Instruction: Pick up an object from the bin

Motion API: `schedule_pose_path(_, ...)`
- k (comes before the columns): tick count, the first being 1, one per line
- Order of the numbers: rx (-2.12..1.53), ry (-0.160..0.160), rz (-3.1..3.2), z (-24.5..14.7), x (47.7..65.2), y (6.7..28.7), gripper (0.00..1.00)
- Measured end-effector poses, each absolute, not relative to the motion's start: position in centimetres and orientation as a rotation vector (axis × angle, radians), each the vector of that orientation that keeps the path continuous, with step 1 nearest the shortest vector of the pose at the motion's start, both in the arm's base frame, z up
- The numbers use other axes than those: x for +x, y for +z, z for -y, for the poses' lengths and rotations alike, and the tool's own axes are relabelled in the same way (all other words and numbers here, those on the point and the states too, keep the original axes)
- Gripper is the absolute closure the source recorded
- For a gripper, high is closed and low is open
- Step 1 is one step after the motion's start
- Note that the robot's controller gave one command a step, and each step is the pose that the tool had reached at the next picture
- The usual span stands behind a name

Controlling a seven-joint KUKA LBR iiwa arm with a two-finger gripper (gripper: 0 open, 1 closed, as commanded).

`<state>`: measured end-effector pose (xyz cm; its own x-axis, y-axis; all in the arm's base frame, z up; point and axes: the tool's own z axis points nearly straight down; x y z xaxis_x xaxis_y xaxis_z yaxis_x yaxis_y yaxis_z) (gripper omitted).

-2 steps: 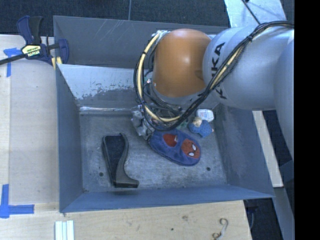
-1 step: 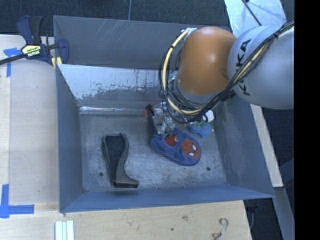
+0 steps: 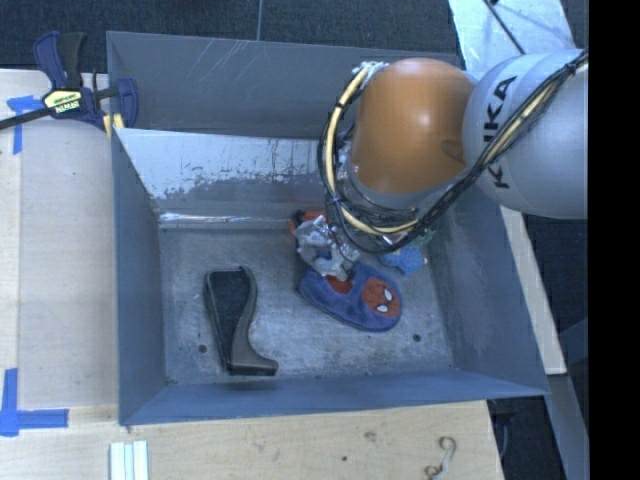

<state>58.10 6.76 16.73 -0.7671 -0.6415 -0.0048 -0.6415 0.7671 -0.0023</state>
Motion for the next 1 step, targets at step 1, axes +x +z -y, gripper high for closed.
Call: schedule_pose_path(1,-1.090,-0.001,-2.940,-6.52,57.89,18.44,1.00)
